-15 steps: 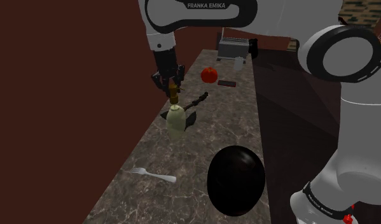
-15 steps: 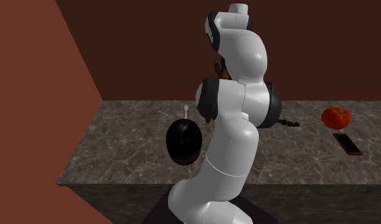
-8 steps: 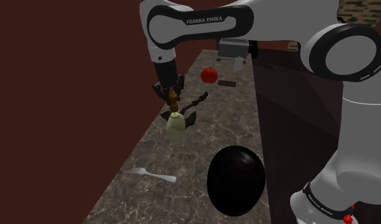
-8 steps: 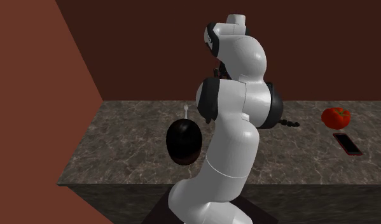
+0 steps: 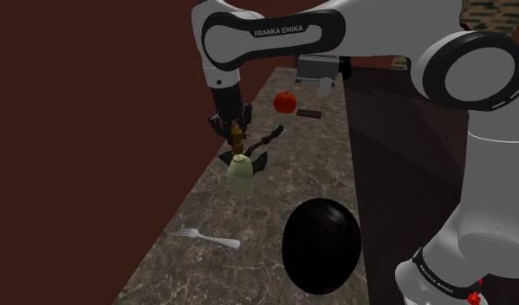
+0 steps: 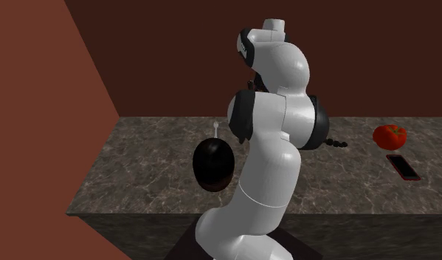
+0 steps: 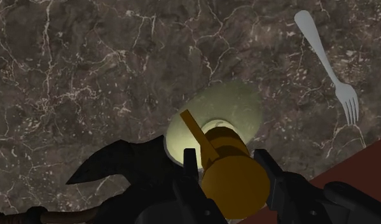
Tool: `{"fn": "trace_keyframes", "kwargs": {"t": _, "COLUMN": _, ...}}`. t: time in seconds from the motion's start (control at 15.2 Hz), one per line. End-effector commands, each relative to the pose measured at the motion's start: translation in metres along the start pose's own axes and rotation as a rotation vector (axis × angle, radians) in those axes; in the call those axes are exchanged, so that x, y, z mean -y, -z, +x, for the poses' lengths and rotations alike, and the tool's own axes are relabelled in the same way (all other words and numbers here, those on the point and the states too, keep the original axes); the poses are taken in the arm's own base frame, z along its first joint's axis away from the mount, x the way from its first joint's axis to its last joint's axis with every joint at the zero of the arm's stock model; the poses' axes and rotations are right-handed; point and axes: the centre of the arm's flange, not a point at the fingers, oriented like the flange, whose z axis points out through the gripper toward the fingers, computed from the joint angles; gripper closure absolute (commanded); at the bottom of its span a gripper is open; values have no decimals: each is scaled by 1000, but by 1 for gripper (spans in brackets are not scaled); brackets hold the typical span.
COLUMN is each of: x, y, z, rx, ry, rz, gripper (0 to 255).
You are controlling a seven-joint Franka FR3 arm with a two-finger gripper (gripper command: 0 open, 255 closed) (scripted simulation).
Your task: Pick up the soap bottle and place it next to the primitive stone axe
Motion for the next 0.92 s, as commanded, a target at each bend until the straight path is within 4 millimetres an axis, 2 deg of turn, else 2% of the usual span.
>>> {"fn": "trace_keyframes", "kwargs": {"t": 0.0, "x": 0, "y": 0, "z": 0, "rx": -1, "ry": 0, "rz": 0, "gripper": 0}}
{"fn": "trace_keyframes", "kwargs": {"t": 0.33, "x": 0, "y": 0, "z": 0, "rx": -1, "ry": 0, "rz": 0, "gripper": 0}}
{"fn": "trace_keyframes", "kwargs": {"t": 0.59, "x": 0, "y": 50, "z": 0, "rx": -1, "ry": 0, "rz": 0, "gripper": 0}}
{"fn": "trace_keyframes", "kwargs": {"t": 0.86, "x": 0, "y": 50, "z": 0, "rx": -1, "ry": 0, "rz": 0, "gripper": 0}}
